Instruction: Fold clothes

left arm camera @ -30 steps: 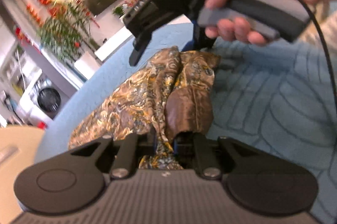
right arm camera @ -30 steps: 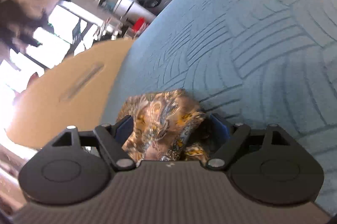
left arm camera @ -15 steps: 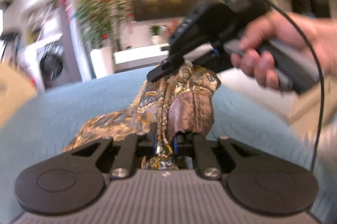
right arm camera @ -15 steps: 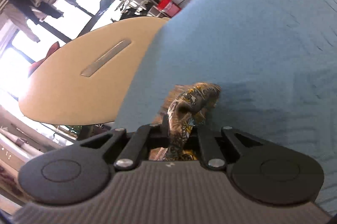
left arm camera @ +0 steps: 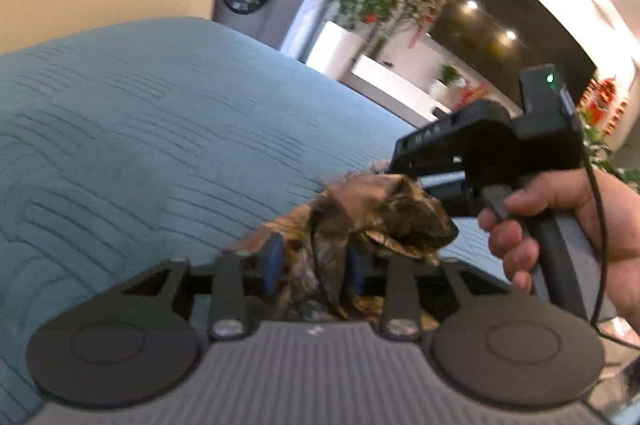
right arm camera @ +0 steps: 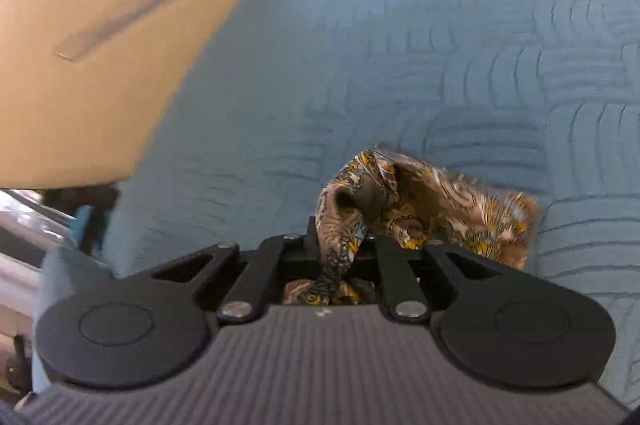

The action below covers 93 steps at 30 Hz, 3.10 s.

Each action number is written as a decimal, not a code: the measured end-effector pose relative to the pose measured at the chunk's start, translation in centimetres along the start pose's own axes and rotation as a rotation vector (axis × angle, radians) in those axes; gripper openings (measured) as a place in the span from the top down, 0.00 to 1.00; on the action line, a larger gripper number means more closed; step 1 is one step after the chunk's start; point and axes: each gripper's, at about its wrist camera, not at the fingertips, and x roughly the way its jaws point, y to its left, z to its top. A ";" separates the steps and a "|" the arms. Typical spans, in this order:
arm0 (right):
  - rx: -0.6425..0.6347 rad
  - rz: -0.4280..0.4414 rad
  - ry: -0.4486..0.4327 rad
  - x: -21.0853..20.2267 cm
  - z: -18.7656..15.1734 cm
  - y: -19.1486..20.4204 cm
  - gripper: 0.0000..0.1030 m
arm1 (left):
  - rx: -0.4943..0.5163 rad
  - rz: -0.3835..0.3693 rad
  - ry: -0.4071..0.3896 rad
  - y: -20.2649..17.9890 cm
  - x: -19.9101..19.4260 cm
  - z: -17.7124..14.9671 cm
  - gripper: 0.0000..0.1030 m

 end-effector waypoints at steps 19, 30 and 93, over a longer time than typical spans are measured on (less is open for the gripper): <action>0.264 0.361 -0.292 -8.3 -5.4 -3.0 0.15 | -0.070 0.057 -0.083 0.6 -4.8 -0.2 0.20; 0.381 0.453 -0.221 -4.0 -14.6 -6.3 0.16 | -0.211 -0.244 0.049 0.7 -6.0 5.0 0.14; -0.516 -0.057 -0.180 1.4 1.1 -1.3 0.89 | 0.315 -0.381 0.435 -0.1 1.4 -3.1 0.09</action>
